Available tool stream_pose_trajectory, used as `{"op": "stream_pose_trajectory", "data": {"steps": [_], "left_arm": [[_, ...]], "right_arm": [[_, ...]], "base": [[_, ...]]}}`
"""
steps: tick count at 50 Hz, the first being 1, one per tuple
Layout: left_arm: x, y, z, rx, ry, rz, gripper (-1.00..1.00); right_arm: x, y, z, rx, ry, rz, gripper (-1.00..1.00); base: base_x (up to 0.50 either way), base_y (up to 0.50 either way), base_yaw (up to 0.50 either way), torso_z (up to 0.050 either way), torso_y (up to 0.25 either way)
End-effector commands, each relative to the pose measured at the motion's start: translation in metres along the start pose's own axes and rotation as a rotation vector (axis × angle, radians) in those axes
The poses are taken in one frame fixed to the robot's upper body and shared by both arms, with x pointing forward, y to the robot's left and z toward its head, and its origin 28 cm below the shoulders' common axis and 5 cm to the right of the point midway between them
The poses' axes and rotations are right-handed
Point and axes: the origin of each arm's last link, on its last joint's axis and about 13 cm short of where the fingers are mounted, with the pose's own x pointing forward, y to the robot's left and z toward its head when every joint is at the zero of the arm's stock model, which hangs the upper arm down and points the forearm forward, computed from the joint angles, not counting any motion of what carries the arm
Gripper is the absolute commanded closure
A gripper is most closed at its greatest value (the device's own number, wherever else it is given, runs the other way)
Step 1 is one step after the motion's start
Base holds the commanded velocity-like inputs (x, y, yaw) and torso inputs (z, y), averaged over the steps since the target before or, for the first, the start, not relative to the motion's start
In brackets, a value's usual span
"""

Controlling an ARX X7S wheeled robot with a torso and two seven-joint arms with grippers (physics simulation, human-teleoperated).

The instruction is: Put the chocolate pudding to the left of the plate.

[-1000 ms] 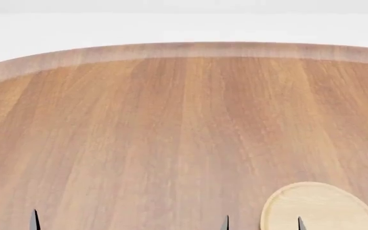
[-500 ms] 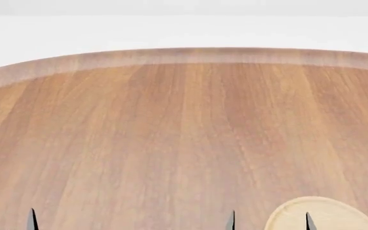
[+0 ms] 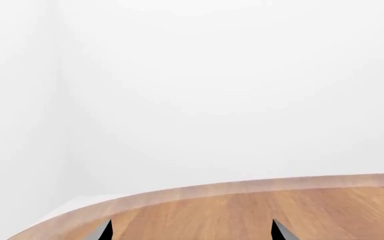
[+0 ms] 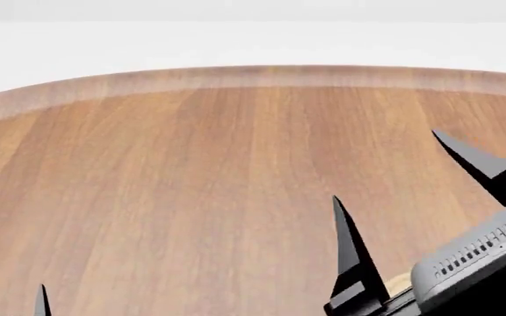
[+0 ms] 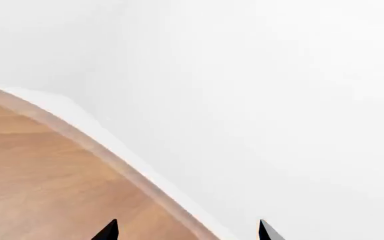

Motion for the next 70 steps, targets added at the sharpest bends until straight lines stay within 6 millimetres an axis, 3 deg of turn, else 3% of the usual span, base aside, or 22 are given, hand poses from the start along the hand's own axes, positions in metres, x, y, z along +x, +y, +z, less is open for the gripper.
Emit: {"op": "stream_pose_trajectory", "data": {"steps": [1, 6, 13, 17, 23, 38, 51, 57, 63, 70], "left_arm": [[0.002, 0.000, -0.003, -0.005, 0.011, -0.002, -1.00], [0.004, 0.002, -0.002, -0.007, 0.010, 0.007, -1.00], [0.004, 0.000, -0.004, -0.003, 0.015, 0.002, -1.00], [0.004, -0.001, -0.006, 0.001, 0.018, -0.003, -1.00], [0.005, -0.002, -0.007, 0.004, 0.023, -0.003, -1.00], [0.007, -0.001, -0.008, 0.009, 0.030, 0.004, -1.00], [0.005, -0.002, -0.009, 0.009, 0.033, -0.002, -1.00], [0.005, -0.002, -0.008, 0.008, 0.032, -0.001, -1.00], [0.006, -0.001, -0.009, 0.006, 0.033, 0.001, -1.00], [0.007, -0.001, -0.009, 0.005, 0.034, 0.002, -1.00]], "right_arm": [[-0.002, -0.041, 0.012, -0.080, 0.161, 0.498, -1.00], [0.003, -0.040, 0.002, 0.002, 0.233, 0.697, -1.00], [0.010, -0.021, -0.022, -0.075, 0.326, 0.821, -1.00], [0.012, -0.012, -0.030, -0.048, 0.308, 0.839, -1.00], [0.020, 0.008, -0.057, -0.010, 0.341, 0.909, -1.00], [0.017, 0.030, -0.084, 0.045, 0.408, 0.999, -1.00], [-0.005, 0.053, -0.069, 0.033, 0.361, 1.124, -1.00], [-0.007, 0.053, -0.071, 0.027, 0.368, 1.133, -1.00], [0.001, 0.042, -0.088, 0.045, 0.429, 1.069, -1.00], [-0.008, 0.031, -0.100, 0.075, 0.478, 1.015, -1.00]], "base": [[0.00, 0.00, 0.00, 0.000, 0.000], [0.00, 0.00, 0.00, 0.000, 0.000], [0.00, 0.00, 0.00, 0.000, 0.000], [0.00, 0.00, 0.00, 0.000, 0.000], [0.00, 0.00, 0.00, 0.000, 0.000], [0.00, 0.00, 0.00, 0.000, 0.000], [0.00, 0.00, 0.00, 0.000, 0.000], [0.00, 0.00, 0.00, 0.000, 0.000], [0.00, 0.00, 0.00, 0.000, 0.000], [0.00, 0.00, 0.00, 0.000, 0.000]]}}
